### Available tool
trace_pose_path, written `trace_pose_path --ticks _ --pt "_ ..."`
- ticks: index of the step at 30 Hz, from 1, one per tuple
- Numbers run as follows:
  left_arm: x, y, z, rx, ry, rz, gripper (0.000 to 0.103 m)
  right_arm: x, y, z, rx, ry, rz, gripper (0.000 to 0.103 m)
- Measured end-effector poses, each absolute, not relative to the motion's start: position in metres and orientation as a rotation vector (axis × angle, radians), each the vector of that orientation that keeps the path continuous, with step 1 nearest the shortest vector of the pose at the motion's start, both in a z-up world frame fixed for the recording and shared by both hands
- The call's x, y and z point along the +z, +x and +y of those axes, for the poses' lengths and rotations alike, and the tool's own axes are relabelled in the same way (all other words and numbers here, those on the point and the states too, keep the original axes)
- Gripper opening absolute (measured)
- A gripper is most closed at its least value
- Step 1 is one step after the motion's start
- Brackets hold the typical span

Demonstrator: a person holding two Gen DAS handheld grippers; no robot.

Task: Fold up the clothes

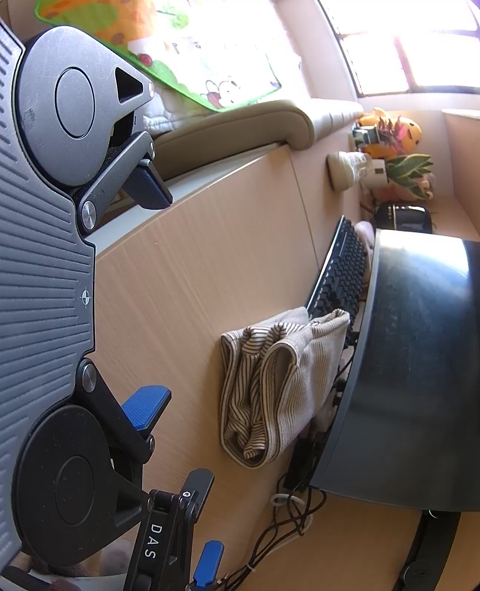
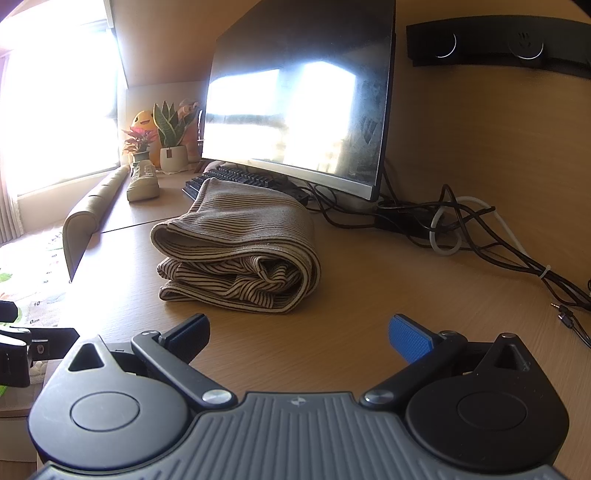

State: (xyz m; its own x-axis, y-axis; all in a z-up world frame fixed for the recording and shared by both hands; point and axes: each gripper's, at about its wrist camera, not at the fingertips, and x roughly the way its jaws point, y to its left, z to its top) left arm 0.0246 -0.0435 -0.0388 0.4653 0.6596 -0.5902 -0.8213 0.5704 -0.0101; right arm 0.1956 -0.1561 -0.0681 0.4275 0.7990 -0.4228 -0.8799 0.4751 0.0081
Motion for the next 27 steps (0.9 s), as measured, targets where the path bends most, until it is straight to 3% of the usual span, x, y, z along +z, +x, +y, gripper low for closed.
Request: trace_pose_path --ticks 27 --pt "-0.0366 0.0219 -0.0448 0.941 -0.296 0.557 0.103 -0.0677 0.1967 -0.1578 1.054 -0.212 0.396 0.103"
